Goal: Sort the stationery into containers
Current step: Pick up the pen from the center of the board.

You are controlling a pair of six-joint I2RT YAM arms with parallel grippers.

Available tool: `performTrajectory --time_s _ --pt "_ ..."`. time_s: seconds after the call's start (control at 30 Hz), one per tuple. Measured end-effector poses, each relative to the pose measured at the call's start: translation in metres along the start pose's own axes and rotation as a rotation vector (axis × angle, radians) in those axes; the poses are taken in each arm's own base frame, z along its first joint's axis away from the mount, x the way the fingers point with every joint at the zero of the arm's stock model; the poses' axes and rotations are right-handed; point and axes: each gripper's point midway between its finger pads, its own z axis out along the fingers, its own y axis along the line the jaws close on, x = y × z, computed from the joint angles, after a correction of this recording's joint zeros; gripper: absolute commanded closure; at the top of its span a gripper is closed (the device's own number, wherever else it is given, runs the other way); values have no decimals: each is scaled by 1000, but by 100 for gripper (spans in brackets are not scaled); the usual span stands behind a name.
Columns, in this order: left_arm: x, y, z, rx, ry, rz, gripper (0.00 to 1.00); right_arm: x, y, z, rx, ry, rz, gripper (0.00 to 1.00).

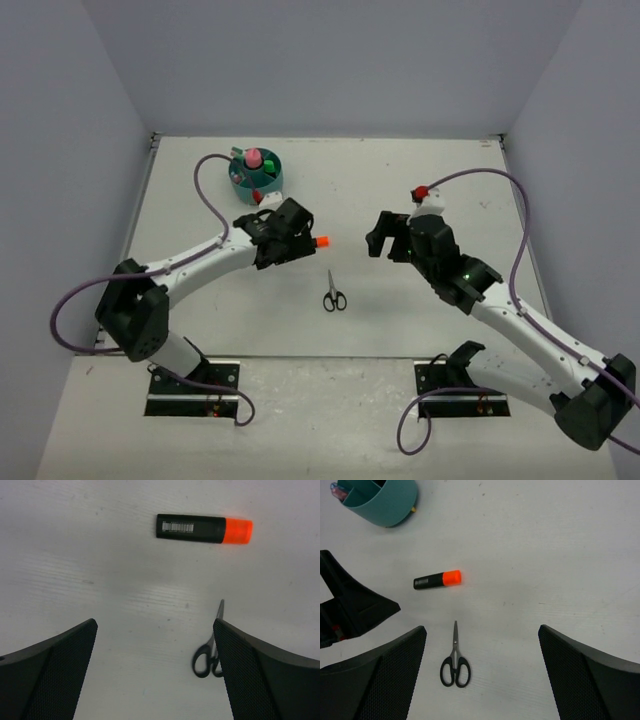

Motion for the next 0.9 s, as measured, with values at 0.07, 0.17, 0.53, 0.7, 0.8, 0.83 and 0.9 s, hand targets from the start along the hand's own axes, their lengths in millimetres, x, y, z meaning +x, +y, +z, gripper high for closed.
performTrajectory --time_s 0.07,0.17,0.53,0.7,0.8,0.83,0.9 --pt "-2 -12 9 -54 22 -69 0 -3 -8 -8 16 -37 10 4" --pt "-9 -33 28 -139 40 -160 0 -14 -12 -18 17 -91 27 4" --pt "3 -37 75 -380 114 -386 0 -13 -17 -29 -5 -138 46 3" --pt "-7 -37 76 -390 96 -477 1 -16 -16 -33 -21 -161 56 3" --pt "-13 -38 77 -388 85 -510 1 -18 -14 -33 -37 -175 65 3" --pt "-14 -38 77 -388 82 -520 1 -18 -14 -32 -41 -176 66 3" --pt "-16 -38 78 -389 79 -536 2 -16 -12 -31 -52 -171 67 3"
